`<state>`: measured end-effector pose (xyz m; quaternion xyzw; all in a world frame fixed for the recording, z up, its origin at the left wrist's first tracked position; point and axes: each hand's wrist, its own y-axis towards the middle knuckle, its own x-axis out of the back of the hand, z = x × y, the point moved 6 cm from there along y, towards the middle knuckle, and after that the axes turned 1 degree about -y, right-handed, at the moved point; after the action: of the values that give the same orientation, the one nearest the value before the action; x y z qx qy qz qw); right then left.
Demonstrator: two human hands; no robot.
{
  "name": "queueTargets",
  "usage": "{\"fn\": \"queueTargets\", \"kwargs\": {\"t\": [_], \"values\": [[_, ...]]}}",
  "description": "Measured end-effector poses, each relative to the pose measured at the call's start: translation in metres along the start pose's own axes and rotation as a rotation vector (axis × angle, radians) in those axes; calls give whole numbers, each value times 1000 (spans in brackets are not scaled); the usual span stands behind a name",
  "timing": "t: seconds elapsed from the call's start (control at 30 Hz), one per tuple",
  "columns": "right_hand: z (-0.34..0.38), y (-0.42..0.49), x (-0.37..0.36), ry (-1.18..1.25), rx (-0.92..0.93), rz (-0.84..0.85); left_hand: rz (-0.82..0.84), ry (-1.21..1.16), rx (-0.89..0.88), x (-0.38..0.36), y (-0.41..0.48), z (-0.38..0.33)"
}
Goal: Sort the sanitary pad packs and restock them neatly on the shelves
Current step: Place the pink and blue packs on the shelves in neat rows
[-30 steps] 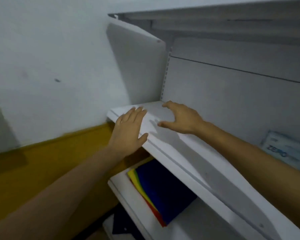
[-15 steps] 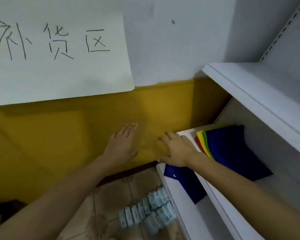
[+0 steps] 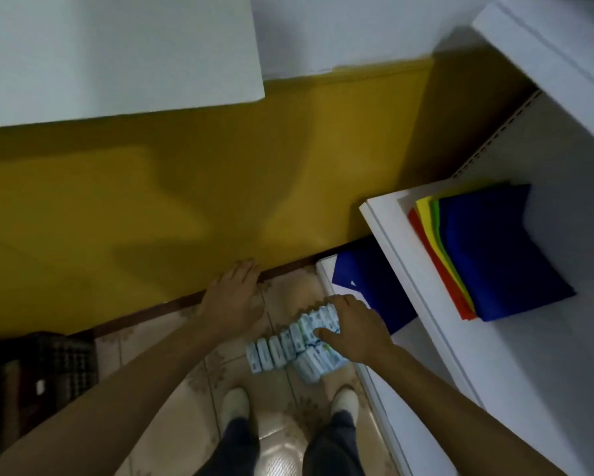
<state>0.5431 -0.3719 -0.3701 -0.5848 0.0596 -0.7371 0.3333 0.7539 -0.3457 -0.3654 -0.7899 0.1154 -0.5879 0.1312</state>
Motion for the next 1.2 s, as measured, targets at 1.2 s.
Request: {"fn": "queueTargets", "kwargs": {"t": [1.2], "values": [[-223, 114, -362, -96, -178, 403, 600, -583, 433, -468, 64, -26]]}}
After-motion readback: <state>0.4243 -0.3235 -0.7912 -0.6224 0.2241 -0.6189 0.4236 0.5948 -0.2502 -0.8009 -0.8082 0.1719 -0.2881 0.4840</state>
